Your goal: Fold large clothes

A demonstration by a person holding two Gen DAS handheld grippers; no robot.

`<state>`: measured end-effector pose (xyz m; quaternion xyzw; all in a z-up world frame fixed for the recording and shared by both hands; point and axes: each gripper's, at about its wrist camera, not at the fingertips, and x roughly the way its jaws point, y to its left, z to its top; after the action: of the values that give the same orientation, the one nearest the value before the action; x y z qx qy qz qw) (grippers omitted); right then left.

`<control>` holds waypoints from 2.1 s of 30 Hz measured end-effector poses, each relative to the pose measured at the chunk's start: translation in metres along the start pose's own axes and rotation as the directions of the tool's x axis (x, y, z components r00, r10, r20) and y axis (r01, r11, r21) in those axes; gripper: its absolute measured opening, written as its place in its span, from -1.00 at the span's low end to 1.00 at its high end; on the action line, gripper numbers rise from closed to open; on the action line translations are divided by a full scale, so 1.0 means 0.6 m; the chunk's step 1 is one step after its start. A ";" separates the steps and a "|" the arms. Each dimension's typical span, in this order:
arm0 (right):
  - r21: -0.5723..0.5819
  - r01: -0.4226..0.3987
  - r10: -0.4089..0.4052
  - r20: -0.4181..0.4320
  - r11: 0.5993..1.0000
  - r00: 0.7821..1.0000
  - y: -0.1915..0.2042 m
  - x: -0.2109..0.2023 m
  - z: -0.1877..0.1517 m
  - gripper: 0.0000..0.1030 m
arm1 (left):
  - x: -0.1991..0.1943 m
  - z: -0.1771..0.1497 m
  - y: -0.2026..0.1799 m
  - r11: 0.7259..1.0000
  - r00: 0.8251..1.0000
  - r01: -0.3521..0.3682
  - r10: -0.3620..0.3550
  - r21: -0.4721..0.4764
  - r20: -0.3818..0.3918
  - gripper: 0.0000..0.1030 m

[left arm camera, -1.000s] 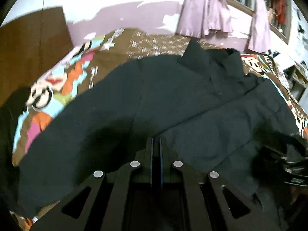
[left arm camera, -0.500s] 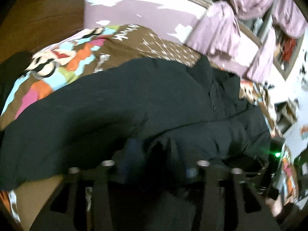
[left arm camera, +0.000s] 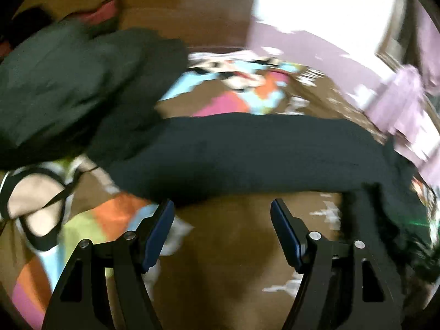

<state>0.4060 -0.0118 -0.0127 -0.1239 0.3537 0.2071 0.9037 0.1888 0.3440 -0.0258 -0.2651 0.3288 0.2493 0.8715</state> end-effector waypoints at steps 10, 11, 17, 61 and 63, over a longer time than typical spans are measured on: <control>0.051 -0.198 0.202 -0.097 0.979 0.975 0.125 0.051 0.039 1.00 | 0.046 0.014 0.145 0.929 1.000 0.000 0.004 -0.371 0.010 0.29; 0.045 -0.190 0.194 -0.115 0.981 0.974 0.132 0.066 0.032 1.00 | 0.050 0.014 0.157 0.923 1.000 0.002 0.000 -0.386 0.006 0.29; 0.079 -0.229 0.232 -0.041 0.970 0.972 0.114 0.069 0.006 1.00 | 0.072 0.004 0.183 0.895 0.999 0.019 -0.029 -0.446 -0.017 0.28; 0.487 -0.233 0.185 0.145 0.842 0.972 -0.221 -0.227 -0.130 1.00 | -0.132 -0.246 -0.489 0.435 0.921 0.329 -0.345 0.838 -0.183 -0.97; 0.517 -0.270 0.213 0.168 0.812 0.962 -0.236 -0.232 -0.142 1.00 | -0.116 -0.279 -0.502 0.390 0.929 0.329 -0.298 0.860 -0.220 -0.97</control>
<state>0.3287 -0.2086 0.0332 0.1899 0.3633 0.2192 0.8854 0.2527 -0.0004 0.0054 0.1659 0.3667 -0.1309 0.9060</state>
